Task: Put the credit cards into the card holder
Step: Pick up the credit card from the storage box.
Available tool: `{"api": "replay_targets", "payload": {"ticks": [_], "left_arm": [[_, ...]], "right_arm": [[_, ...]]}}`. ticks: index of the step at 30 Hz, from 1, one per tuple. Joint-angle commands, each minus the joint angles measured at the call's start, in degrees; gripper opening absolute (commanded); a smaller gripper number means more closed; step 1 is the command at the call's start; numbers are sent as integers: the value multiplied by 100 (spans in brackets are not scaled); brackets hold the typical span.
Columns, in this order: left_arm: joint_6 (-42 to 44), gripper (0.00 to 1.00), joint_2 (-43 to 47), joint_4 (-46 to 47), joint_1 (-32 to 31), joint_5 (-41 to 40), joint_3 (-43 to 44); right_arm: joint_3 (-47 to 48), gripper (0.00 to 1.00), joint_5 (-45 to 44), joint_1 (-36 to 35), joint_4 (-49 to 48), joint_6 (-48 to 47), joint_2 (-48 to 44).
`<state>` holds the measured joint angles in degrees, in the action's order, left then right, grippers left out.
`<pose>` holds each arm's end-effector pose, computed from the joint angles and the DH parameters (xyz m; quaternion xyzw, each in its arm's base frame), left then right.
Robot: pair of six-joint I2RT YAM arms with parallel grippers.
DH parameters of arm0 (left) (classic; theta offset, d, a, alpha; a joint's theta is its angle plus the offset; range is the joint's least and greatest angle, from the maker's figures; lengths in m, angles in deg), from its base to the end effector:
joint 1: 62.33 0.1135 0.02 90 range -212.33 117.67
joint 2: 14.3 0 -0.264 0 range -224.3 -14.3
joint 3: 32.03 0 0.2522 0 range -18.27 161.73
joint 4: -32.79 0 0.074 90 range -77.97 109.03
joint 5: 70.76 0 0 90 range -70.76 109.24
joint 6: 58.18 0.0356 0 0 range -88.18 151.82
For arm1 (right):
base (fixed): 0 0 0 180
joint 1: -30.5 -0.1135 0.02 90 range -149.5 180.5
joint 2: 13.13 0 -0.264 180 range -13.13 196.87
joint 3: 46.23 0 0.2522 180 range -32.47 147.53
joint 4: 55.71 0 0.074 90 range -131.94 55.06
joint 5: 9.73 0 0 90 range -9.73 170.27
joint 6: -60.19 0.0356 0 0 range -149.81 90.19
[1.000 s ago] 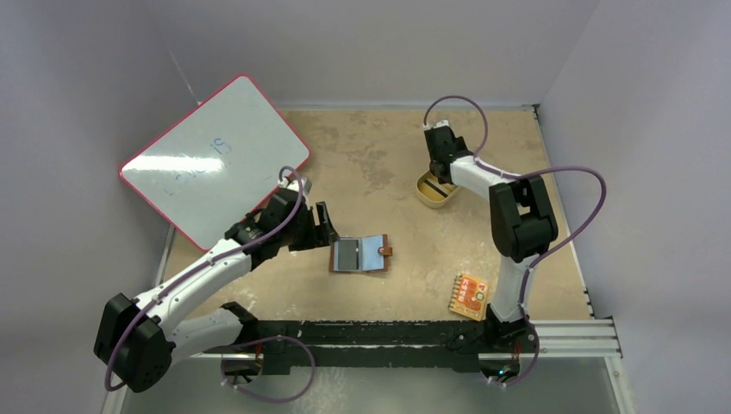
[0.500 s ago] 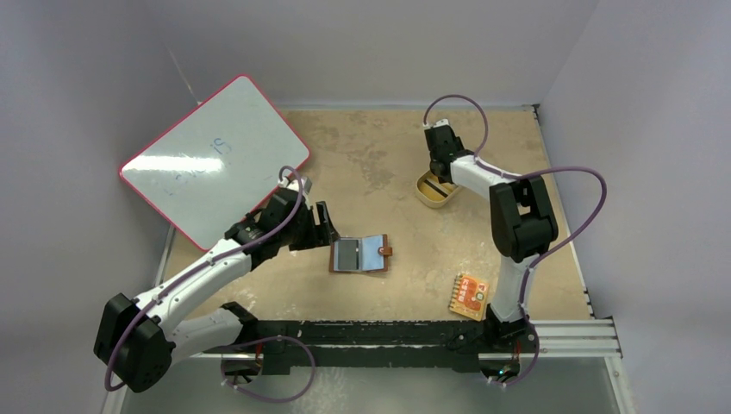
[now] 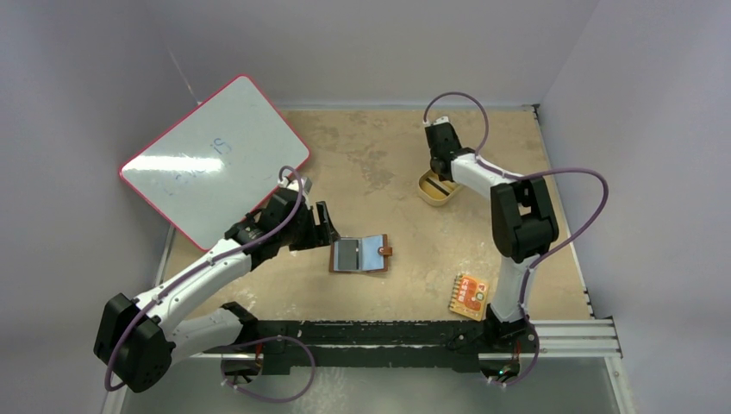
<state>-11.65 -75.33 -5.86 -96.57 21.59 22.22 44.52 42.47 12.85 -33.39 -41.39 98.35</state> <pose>0.1806 -0.1247 0.2366 -0.0667 0.9227 -0.2526 0.2833 0.4137 0.1087 0.2002 -0.0941 0.8723 -0.2767 0.3921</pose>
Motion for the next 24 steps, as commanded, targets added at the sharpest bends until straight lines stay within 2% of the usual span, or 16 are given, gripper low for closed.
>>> {"api": "replay_targets", "payload": {"ticks": [1, 9, 17, 24], "left_arm": [[-9, 69, 154, 220, 28, 49, 3], [-54, 69, 203, 227, 33, 81, -15], [-161, 69, 231, 26, 26, 51, 189], [-471, 68, 356, 147, 27, 122, 370]], "right_arm": [[316, 24, -24, 40, 54, 22, -406], [587, 8, 397, 21, 579, 364, -561], [490, 0, 2399, 14, 1249, 1582, -1277], [-389, 0, 4161, 19, 718, 2631, -2656]]}}
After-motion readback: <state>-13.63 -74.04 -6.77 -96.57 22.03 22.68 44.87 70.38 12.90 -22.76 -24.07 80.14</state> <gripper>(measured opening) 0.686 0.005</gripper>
